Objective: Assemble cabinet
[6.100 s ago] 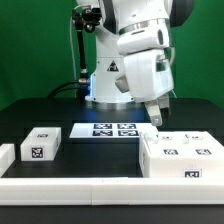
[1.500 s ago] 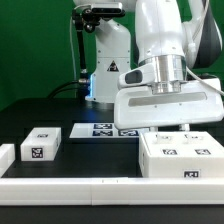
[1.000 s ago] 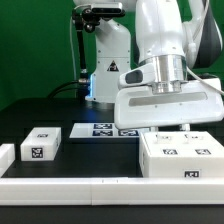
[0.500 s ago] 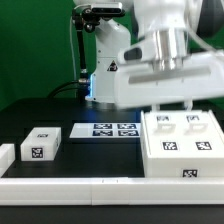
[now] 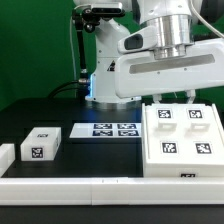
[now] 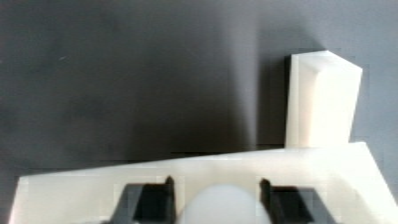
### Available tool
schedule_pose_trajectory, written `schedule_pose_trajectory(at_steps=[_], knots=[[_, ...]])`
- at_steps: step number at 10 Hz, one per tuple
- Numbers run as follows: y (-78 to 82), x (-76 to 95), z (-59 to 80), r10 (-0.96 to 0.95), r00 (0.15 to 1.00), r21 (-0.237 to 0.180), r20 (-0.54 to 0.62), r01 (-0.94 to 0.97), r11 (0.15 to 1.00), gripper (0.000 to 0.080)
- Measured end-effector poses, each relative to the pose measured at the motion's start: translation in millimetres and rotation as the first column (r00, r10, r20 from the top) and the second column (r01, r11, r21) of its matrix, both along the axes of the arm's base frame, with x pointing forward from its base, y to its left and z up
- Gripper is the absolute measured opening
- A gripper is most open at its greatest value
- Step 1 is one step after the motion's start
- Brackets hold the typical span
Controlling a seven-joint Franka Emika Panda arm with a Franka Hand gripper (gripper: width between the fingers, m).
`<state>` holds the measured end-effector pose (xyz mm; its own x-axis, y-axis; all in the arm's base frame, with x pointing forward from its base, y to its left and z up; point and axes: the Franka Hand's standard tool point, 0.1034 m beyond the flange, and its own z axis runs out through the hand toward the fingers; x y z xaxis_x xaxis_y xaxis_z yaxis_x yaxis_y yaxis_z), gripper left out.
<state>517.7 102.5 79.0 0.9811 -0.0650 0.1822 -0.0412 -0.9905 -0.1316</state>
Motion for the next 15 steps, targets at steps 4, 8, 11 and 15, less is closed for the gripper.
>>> schedule_pose_trajectory(at_steps=[4,8,11,15], knots=[[0.7,18.5,38.5,0.024,0.99,-0.005,-0.141,-0.025,1.0,0.022],[-0.7,14.1,34.3,0.022,0.988,-0.006,-0.155,-0.023,1.0,0.022],[-4.2,28.7,57.7,0.036,0.969,0.013,-0.246,-0.033,0.999,0.022],[-3.4,34.1,47.2,0.028,0.969,0.01,-0.247,-0.027,1.0,0.022]])
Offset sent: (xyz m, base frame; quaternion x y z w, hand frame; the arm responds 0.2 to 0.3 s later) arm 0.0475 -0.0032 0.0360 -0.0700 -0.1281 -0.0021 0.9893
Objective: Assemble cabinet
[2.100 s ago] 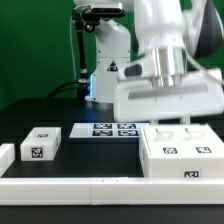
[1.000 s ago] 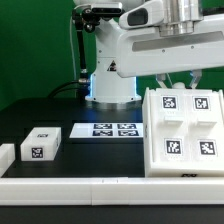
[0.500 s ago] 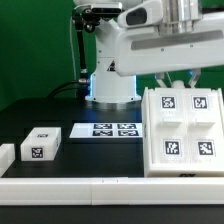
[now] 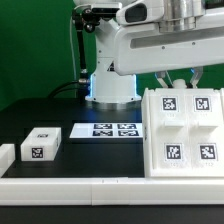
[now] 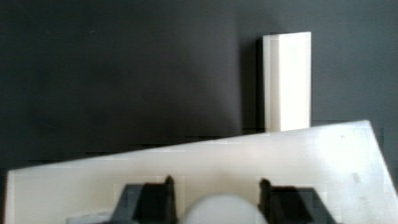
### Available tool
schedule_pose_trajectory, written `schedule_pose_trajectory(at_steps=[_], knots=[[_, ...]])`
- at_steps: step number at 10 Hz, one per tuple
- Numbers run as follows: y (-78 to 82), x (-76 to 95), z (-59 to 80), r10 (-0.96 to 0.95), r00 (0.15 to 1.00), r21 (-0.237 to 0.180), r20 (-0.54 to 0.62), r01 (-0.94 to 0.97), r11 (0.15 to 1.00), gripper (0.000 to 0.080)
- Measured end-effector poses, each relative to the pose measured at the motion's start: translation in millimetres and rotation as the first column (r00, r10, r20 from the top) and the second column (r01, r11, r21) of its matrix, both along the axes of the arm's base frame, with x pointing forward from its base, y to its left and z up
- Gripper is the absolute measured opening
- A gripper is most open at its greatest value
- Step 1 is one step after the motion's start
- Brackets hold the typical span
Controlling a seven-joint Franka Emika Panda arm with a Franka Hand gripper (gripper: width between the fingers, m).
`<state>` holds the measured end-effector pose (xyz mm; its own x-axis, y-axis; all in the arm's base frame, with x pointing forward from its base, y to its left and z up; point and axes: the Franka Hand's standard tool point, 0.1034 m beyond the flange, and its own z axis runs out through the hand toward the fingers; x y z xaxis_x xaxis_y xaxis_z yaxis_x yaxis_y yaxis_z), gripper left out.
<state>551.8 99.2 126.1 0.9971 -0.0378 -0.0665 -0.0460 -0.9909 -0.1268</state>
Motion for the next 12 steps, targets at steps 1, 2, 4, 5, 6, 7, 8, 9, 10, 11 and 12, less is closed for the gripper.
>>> schedule_pose_trajectory(at_steps=[1,2,4,5,6,7,8,9,10,11,12], knots=[[0.1,-0.2,-0.5,0.0,1.0,0.0,-0.001,0.0,1.0,0.022],[1.0,-6.6,2.1,-0.01,0.999,-0.006,-0.048,0.009,1.0,0.022],[-5.9,-4.9,12.3,-0.012,0.992,-0.002,-0.127,0.012,1.0,0.022],[-6.6,-0.2,6.0,-0.015,0.99,-0.002,-0.141,0.015,1.0,0.022],[-3.0,5.2,3.4,-0.011,0.99,-0.002,-0.14,0.011,1.0,0.022],[1.7,8.2,4.2,-0.009,0.991,-0.003,-0.131,0.009,1.0,0.022],[1.7,12.6,5.9,-0.021,0.988,-0.006,-0.152,0.02,1.0,0.0221],[2.9,23.0,9.3,-0.026,0.987,-0.017,-0.156,0.024,1.0,0.0221],[4.1,28.4,11.0,-0.028,0.989,-0.025,-0.148,0.024,0.999,0.0221],[1.3,26.7,9.5,-0.032,0.988,-0.026,-0.151,0.028,0.999,0.0221],[1.4,26.9,9.6,-0.032,0.988,-0.026,-0.15,0.029,0.999,0.0221]])
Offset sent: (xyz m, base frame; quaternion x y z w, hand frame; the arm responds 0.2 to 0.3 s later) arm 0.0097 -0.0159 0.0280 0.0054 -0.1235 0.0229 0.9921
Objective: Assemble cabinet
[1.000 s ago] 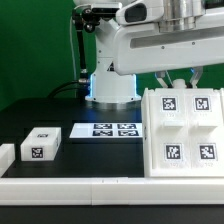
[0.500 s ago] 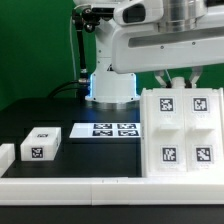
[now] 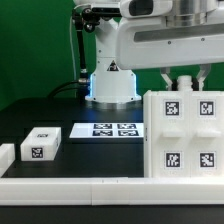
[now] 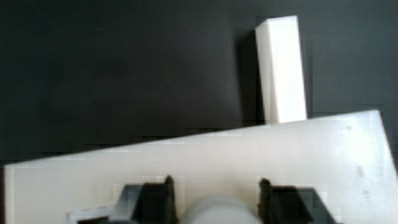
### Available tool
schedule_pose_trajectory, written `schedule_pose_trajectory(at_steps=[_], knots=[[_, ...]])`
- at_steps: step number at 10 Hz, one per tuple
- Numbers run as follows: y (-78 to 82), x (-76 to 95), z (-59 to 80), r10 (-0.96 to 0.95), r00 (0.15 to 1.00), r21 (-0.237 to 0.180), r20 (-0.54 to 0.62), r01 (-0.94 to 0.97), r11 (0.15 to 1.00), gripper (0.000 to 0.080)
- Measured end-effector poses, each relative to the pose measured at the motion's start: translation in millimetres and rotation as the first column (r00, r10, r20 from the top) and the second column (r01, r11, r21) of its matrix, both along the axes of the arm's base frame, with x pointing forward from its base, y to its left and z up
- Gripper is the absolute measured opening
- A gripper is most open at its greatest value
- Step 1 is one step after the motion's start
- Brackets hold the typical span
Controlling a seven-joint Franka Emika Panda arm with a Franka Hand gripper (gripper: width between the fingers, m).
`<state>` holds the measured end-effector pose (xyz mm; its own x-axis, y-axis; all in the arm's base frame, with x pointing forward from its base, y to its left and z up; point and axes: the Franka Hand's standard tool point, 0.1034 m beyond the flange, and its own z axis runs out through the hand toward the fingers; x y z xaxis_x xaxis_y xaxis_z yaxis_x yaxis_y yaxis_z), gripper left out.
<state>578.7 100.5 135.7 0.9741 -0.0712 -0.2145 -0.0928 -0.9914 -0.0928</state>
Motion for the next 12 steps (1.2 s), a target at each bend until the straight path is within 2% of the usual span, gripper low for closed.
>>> schedule_pose_trajectory(at_steps=[3,8,12], knots=[[-0.4,0.5,0.0,-0.001,1.0,0.0,0.0,0.001,1.0,0.0221],[-0.7,39.3,-0.4,-0.013,0.999,0.001,0.032,0.013,1.0,0.0222],[-0.1,39.6,-0.4,-0.012,0.999,0.001,0.03,0.012,1.0,0.0222]])
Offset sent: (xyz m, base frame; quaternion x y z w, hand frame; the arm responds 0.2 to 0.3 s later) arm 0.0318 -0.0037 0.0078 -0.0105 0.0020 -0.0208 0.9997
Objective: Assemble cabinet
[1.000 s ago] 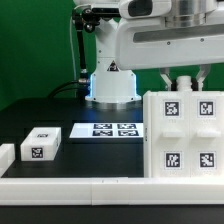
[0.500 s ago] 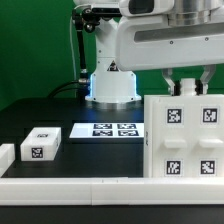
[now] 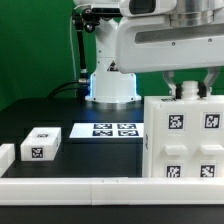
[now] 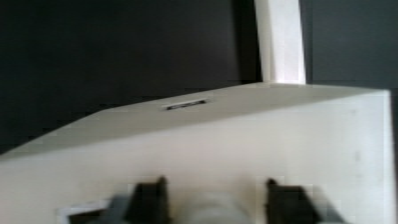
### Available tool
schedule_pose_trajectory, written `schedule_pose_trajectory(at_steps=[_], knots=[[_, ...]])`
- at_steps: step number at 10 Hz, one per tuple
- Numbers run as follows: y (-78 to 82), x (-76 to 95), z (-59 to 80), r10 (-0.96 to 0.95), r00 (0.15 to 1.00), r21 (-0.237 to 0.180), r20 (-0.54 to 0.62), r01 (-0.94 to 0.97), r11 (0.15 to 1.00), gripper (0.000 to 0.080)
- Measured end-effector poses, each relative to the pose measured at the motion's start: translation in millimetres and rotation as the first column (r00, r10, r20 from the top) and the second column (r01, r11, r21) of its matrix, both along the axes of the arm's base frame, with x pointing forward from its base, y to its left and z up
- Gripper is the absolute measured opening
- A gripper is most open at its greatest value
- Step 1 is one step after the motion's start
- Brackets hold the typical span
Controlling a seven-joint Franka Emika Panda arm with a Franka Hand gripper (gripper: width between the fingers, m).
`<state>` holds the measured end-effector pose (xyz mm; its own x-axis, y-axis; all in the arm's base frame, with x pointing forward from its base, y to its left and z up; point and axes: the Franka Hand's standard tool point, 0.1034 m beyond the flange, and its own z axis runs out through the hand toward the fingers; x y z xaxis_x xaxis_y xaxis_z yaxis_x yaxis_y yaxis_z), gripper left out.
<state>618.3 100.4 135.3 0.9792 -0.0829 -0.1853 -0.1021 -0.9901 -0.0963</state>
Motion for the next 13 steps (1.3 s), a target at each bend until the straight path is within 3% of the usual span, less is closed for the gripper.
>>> schedule_pose_trajectory(at_steps=[2,3,4,6,7,12,13], knots=[[0.6,1.1,1.2,0.0,1.0,0.001,0.005,0.0,1.0,0.0524],[0.4,1.4,2.8,0.0,1.0,0.001,0.007,0.0,1.0,0.0524],[-2.1,-1.0,12.1,0.001,1.0,0.001,0.014,-0.001,1.0,0.062],[-12.5,-23.2,30.4,-0.009,1.0,-0.004,0.02,0.01,1.0,0.0645],[-13.8,-29.4,31.9,-0.01,1.0,-0.005,0.016,0.01,1.0,0.0648],[-15.9,-30.6,27.8,-0.011,1.0,-0.006,0.009,0.011,1.0,0.0649],[-31.1,-36.4,22.1,0.019,1.0,-0.004,0.021,-0.019,1.0,0.0649]])
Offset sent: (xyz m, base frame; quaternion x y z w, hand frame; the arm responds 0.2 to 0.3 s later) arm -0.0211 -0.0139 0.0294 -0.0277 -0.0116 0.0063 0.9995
